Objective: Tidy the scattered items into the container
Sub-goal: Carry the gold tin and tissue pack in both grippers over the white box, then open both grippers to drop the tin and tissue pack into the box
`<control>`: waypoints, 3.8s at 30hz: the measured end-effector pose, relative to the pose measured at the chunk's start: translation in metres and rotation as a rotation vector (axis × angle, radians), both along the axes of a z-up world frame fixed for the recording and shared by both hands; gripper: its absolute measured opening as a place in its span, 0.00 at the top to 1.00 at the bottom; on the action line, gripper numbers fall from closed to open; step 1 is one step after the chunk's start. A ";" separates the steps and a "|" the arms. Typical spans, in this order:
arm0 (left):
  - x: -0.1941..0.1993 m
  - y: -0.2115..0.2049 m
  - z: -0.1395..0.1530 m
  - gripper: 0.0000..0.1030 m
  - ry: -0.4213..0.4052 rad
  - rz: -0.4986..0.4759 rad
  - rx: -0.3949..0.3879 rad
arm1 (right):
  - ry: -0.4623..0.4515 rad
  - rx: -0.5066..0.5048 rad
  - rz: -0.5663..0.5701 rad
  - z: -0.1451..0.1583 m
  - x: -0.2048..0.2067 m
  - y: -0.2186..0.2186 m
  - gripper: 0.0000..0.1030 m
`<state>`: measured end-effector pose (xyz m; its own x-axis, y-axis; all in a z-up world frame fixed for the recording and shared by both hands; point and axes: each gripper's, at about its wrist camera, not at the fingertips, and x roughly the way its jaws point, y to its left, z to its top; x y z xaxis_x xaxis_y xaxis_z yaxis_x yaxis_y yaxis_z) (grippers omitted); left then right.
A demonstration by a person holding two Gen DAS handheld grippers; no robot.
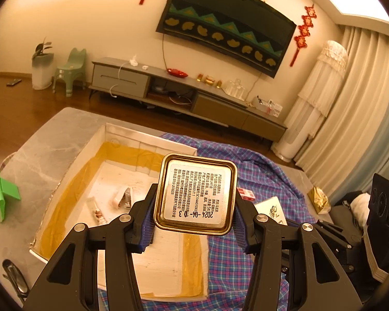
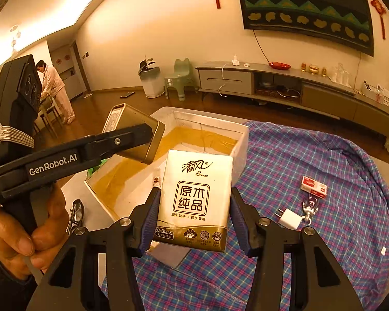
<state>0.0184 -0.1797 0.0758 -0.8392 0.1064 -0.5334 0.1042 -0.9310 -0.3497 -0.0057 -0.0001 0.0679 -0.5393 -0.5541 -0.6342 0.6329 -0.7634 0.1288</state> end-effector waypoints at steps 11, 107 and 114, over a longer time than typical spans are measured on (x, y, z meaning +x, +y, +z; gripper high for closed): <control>-0.004 -0.036 -0.015 0.49 -0.007 0.051 0.081 | 0.018 0.039 0.029 0.006 -0.002 -0.033 0.49; -0.139 -0.124 -0.124 0.46 -0.382 0.242 0.292 | -0.301 0.370 0.132 -0.088 -0.178 -0.154 0.39; -0.136 -0.127 -0.115 0.46 -0.364 0.233 0.281 | -0.311 0.365 0.128 -0.086 -0.171 -0.144 0.38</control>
<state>-0.1174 -0.3067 -0.0394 -0.6229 0.1200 -0.7730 0.4594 -0.7437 -0.4857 -0.1772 -0.1446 -0.0181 -0.2361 -0.3155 -0.9191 0.6988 -0.7123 0.0650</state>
